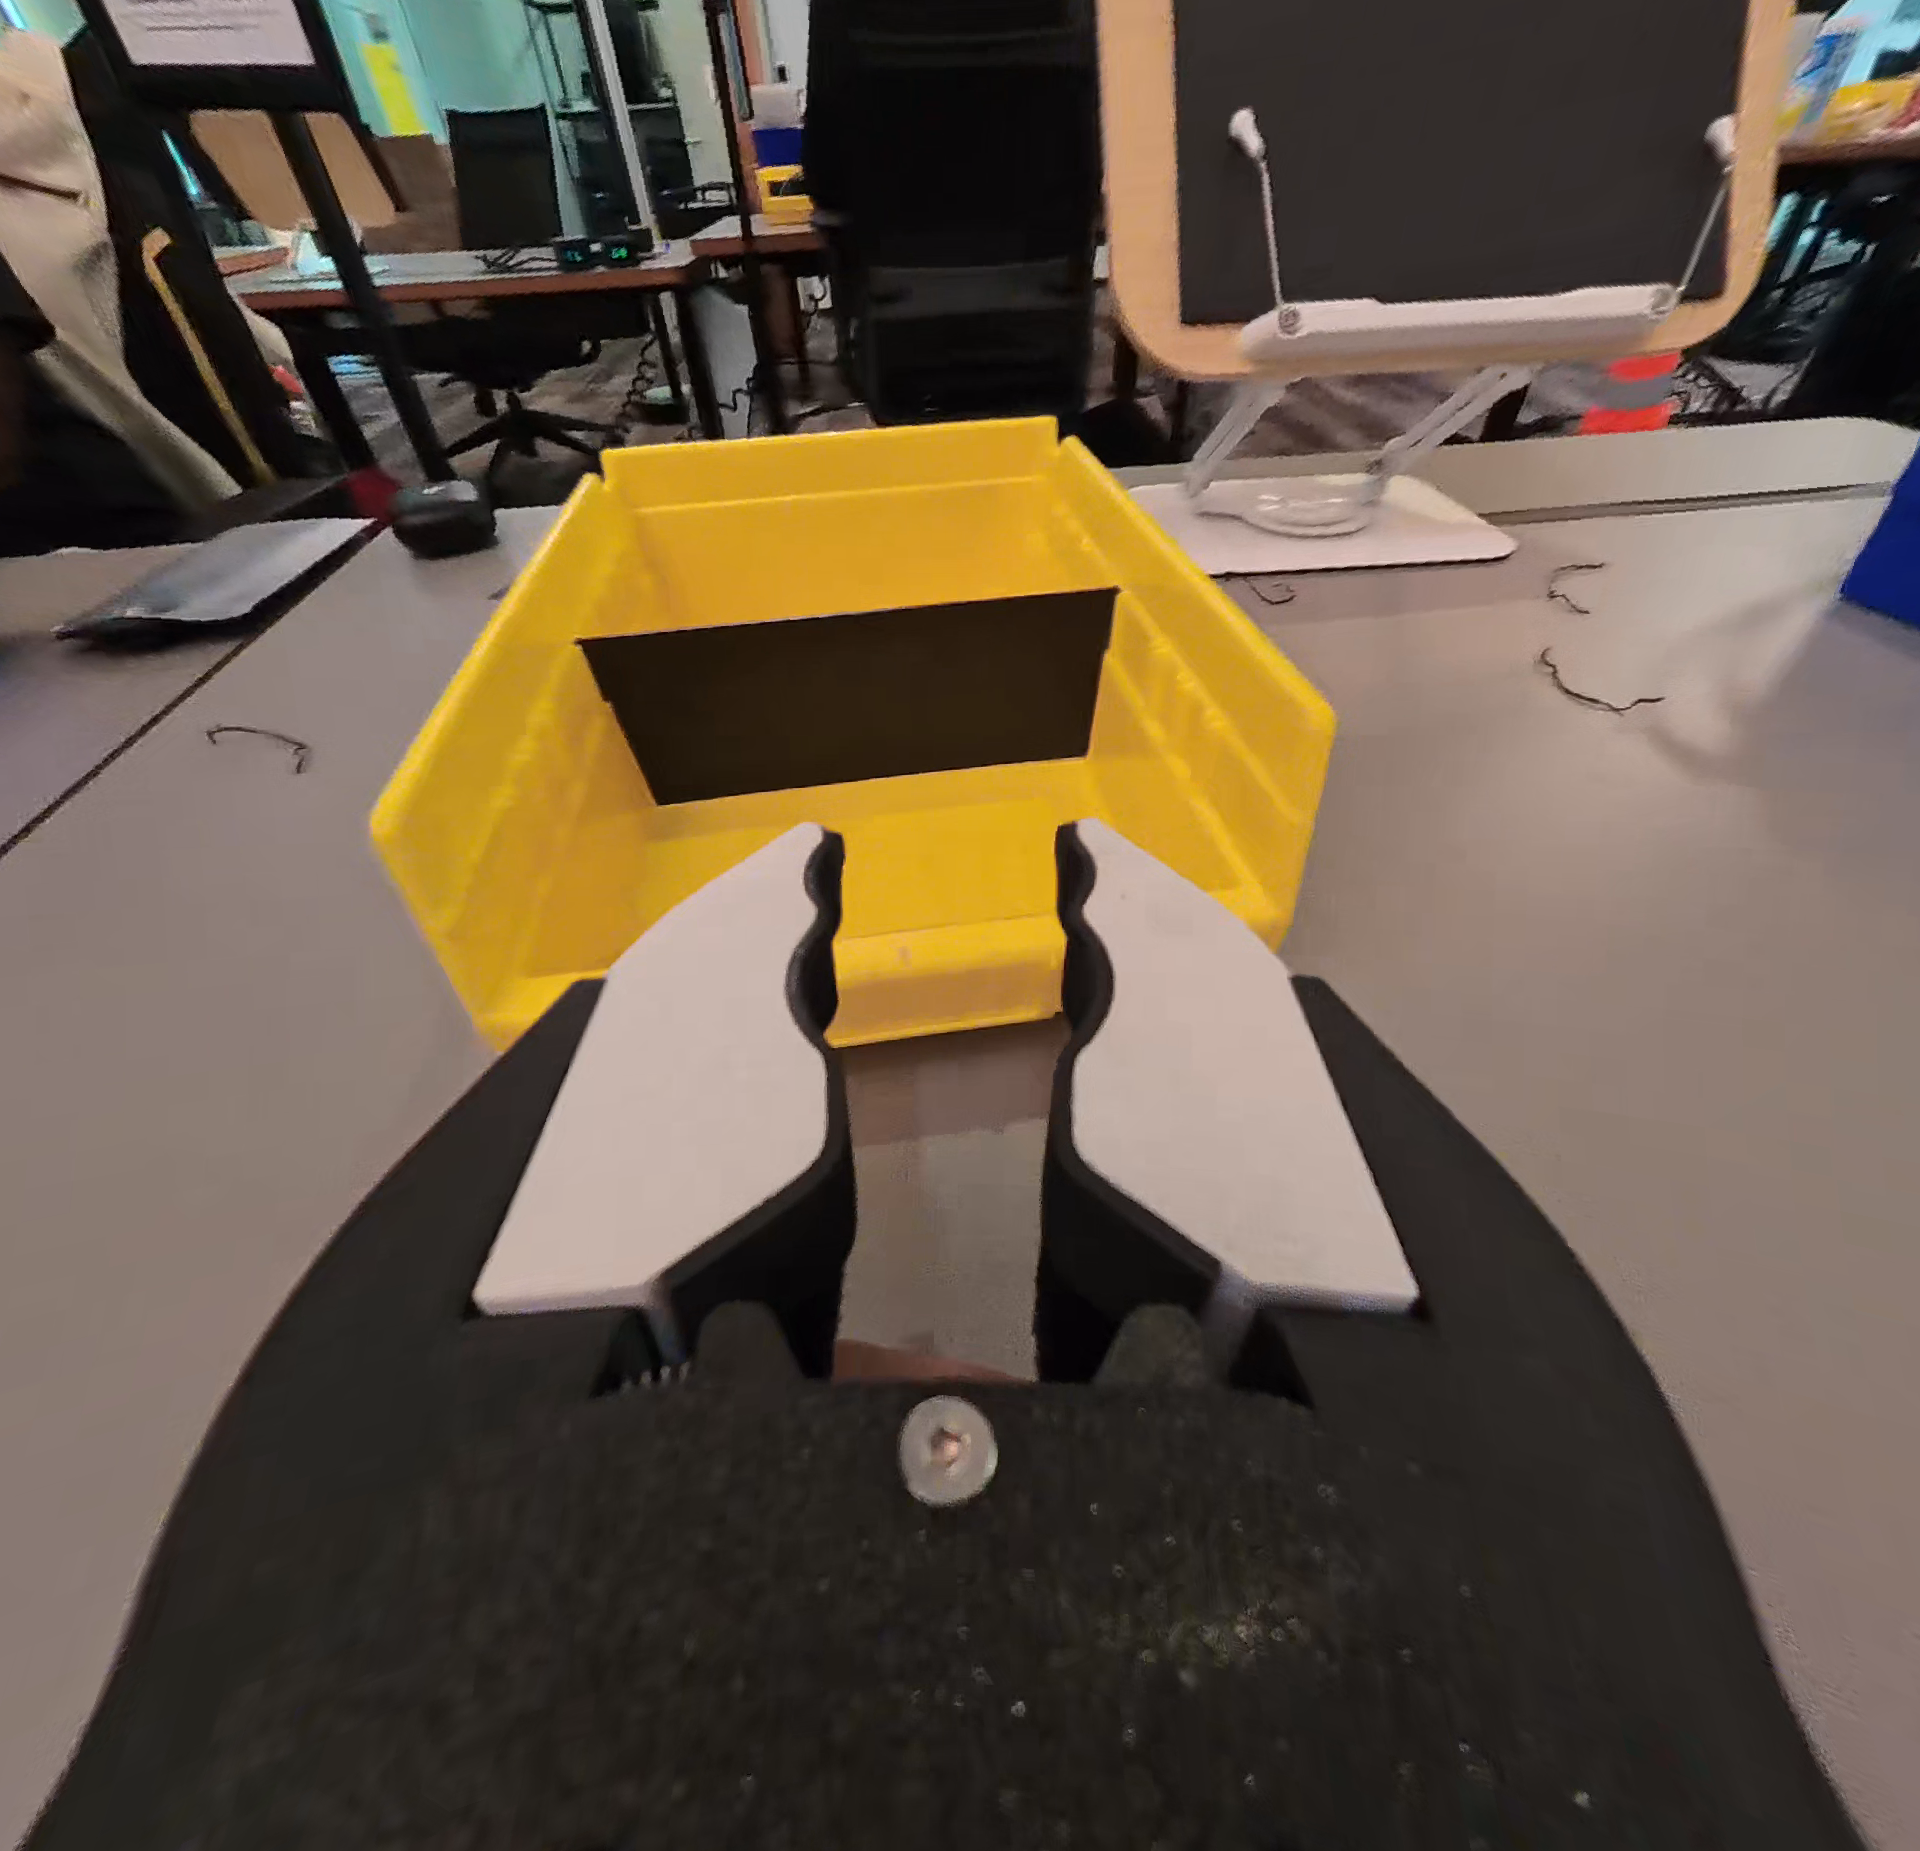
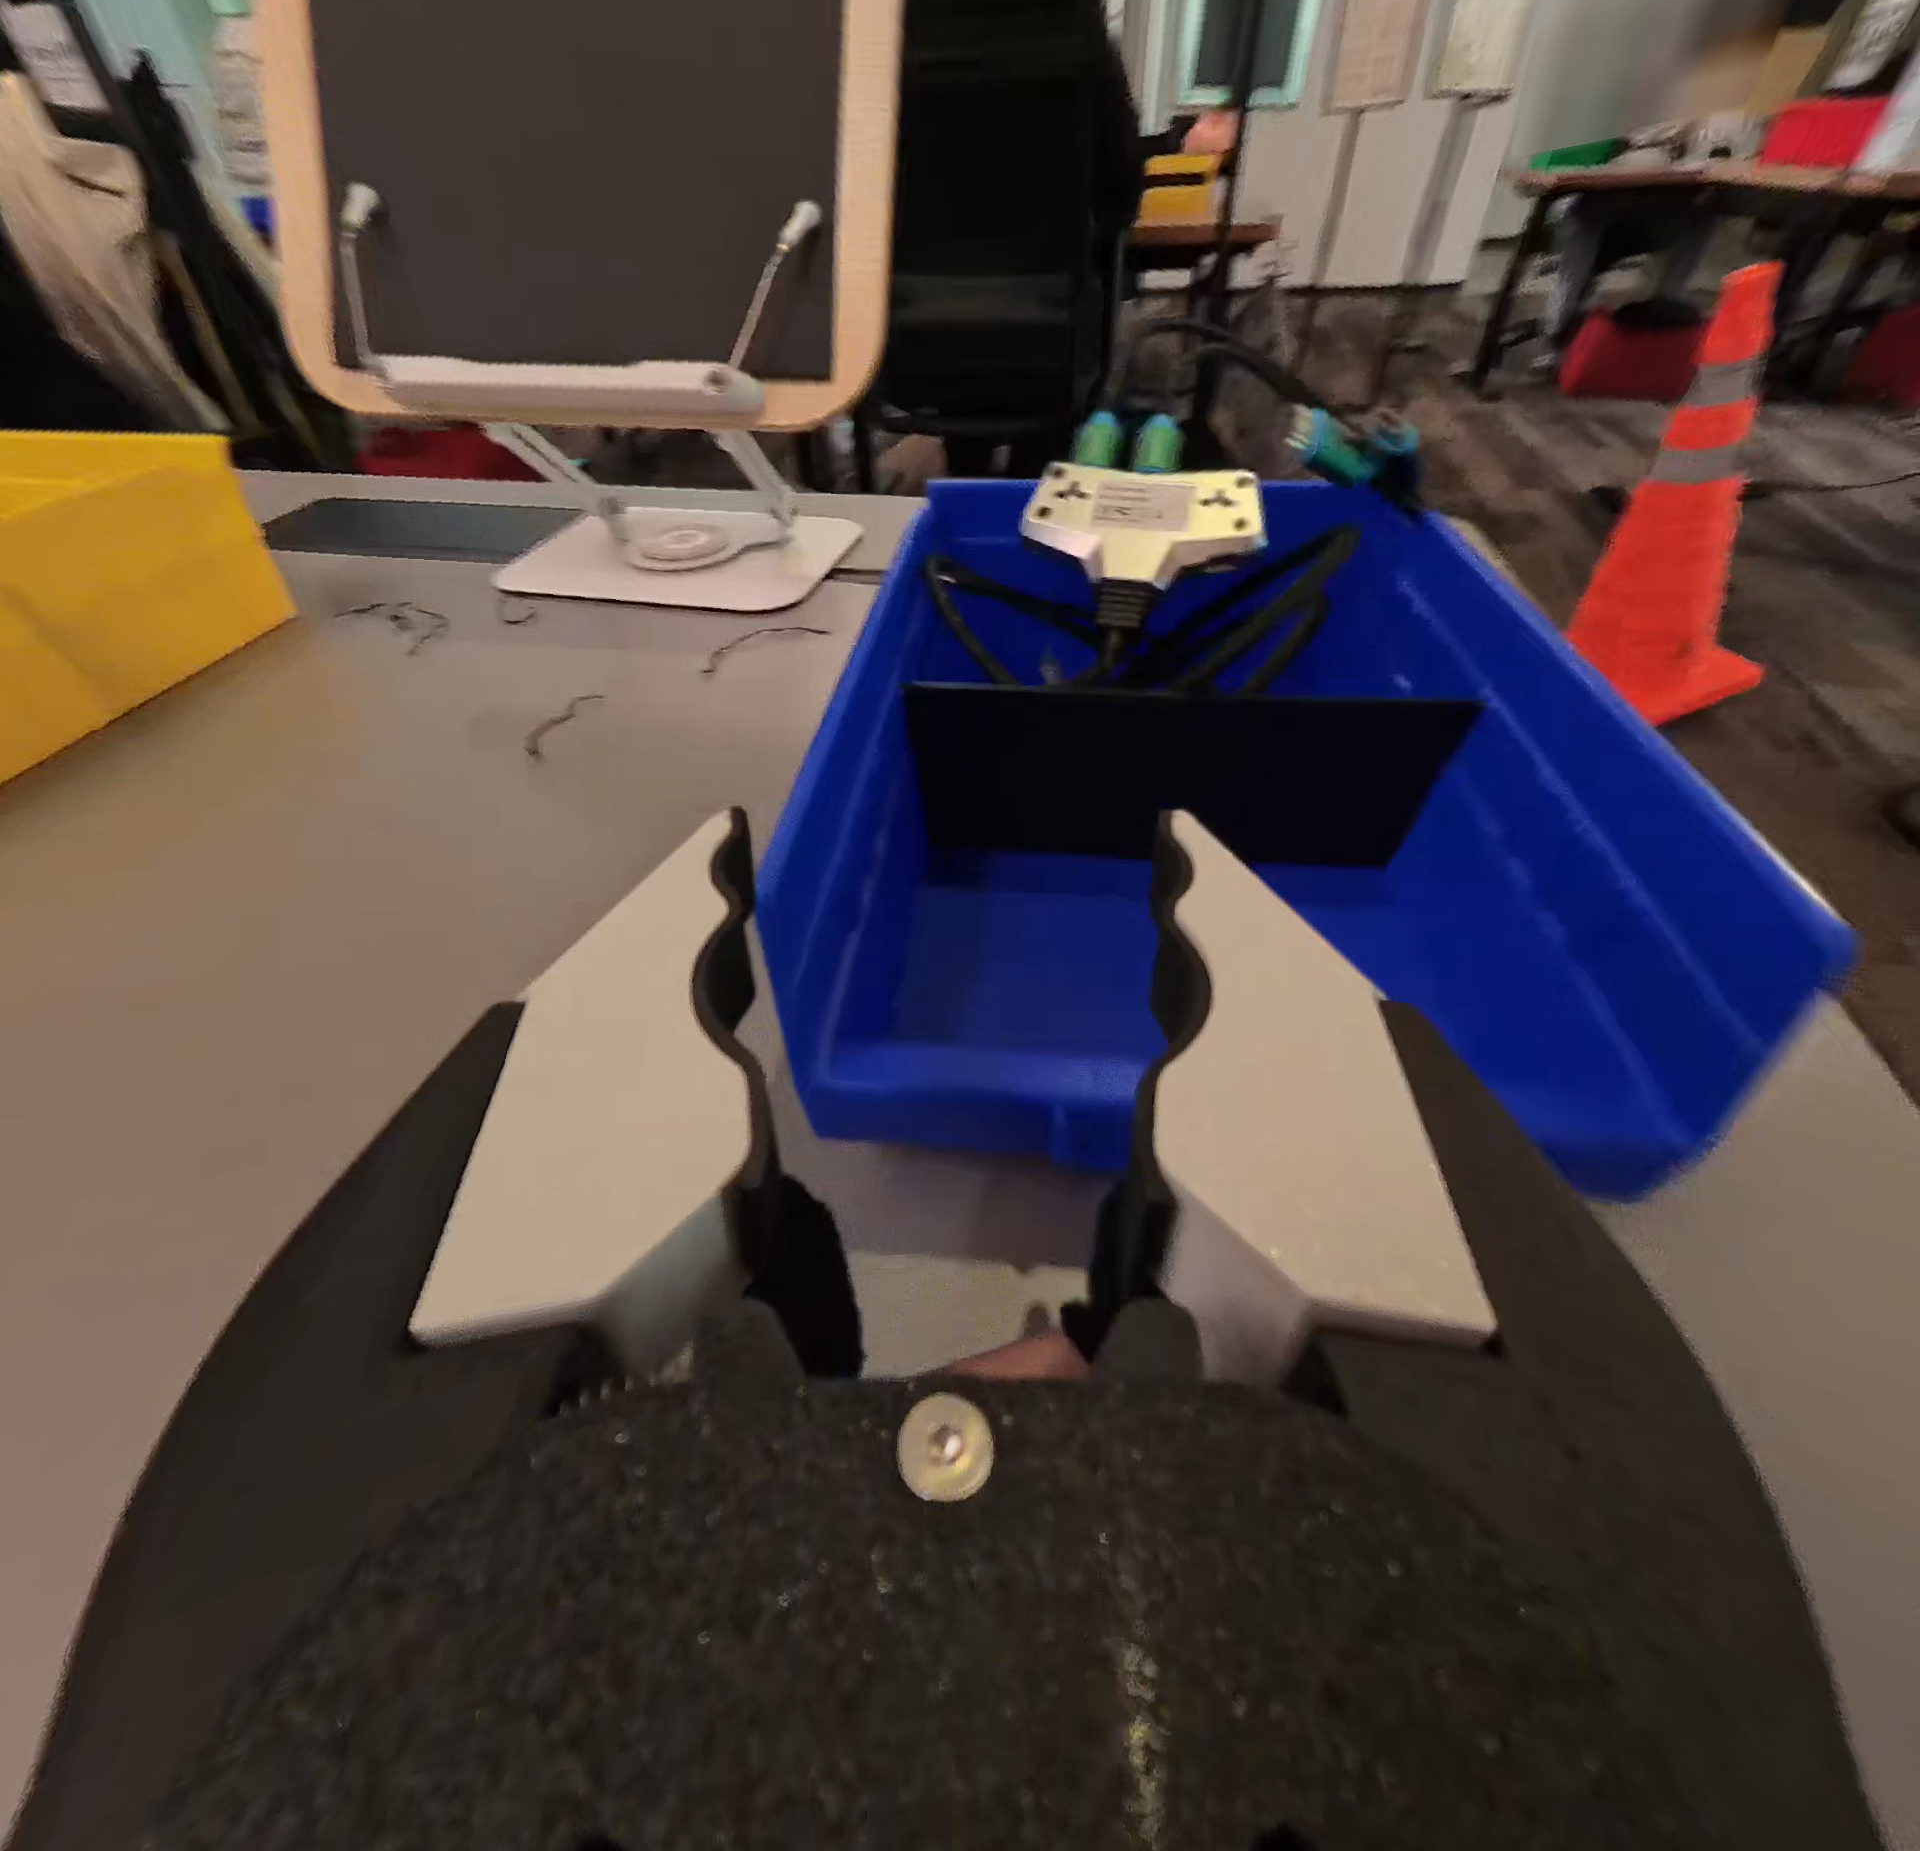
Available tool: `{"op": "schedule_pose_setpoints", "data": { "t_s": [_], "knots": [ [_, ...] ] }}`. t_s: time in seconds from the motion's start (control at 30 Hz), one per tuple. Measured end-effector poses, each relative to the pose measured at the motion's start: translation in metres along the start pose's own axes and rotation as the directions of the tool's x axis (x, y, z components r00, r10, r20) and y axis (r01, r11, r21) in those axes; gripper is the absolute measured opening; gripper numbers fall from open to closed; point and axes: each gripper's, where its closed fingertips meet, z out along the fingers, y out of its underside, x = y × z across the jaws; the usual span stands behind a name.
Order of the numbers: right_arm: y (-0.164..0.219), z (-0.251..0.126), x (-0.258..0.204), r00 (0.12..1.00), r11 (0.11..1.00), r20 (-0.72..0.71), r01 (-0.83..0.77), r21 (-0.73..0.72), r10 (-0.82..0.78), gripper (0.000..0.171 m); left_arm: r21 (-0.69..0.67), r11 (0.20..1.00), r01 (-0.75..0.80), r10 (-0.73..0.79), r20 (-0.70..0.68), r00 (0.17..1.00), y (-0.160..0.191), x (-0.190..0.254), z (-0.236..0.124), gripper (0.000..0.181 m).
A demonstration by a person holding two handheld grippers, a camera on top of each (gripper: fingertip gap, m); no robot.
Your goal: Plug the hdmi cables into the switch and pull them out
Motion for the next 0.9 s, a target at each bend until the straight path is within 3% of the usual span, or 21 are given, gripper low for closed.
{"op": "schedule_pose_setpoints", "data": {
  "t_s": [0.1,0.3,0.43,0.9],
  "knots": [
    [0.016,-0.012,0.02,0.992,1.0,-0.125,0.023,0.012,-0.022,0.065,-0.011,1.0,-0.008,0.008,0.03,1.0,0.002,-0.006,0.002,0.039],
    [0.032,-0.005,0.036,0.989,0.998,-0.142,0.017,-0.062,-0.026,0.065,-0.063,0.996,0.067,-0.069,-0.021,0.997,0.008,-0.002,0.007,0.041],
    [0.03,0.0,0.037,0.99,0.998,-0.141,-0.033,-0.045,0.026,0.064,-0.105,0.994,0.001,0.001,0.013,1.0,0.02,-0.011,0.01,0.064],
    [0.028,0.019,0.039,0.987,0.998,-0.147,-0.062,-0.023,0.058,0.063,-0.081,0.997,-0.003,0.006,0.029,1.0,0.022,-0.014,-0.005,0.068]
  ]
}}
